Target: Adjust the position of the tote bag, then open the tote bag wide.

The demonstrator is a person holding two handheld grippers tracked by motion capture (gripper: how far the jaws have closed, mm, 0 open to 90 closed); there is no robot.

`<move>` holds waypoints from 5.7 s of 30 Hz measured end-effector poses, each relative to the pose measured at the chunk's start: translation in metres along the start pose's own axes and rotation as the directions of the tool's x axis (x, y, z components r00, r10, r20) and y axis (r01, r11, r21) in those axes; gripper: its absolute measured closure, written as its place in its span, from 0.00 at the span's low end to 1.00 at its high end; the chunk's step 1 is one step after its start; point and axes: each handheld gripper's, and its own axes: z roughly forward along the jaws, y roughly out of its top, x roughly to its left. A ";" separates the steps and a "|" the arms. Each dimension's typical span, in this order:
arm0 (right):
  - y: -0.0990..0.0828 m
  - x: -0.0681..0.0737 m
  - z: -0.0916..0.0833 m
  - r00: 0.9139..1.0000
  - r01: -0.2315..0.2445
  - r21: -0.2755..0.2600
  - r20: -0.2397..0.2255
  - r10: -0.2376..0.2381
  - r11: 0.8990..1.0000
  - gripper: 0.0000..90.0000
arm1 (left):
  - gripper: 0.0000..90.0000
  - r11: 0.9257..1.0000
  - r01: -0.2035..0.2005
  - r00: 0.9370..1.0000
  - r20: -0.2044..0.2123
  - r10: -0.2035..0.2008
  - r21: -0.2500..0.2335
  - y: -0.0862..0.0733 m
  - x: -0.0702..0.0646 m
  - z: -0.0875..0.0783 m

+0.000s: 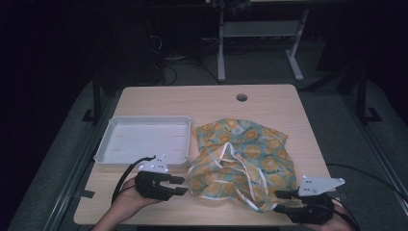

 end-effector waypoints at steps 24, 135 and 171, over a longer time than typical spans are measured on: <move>-0.002 -0.019 -0.021 0.996 -0.050 -0.007 0.079 0.050 0.999 0.46 | 0.41 0.997 -0.070 0.997 0.024 0.071 -0.040 0.039 0.013 0.010; 0.063 -0.108 0.008 0.982 -0.075 -0.132 0.164 0.097 0.988 0.99 | 0.99 0.978 0.008 0.996 -0.086 -0.027 -0.211 0.104 0.090 0.060; 0.068 -0.176 0.043 0.931 -0.203 -0.115 0.285 0.228 0.972 0.99 | 0.99 0.990 0.102 0.968 -0.220 -0.121 -0.097 0.109 0.146 0.102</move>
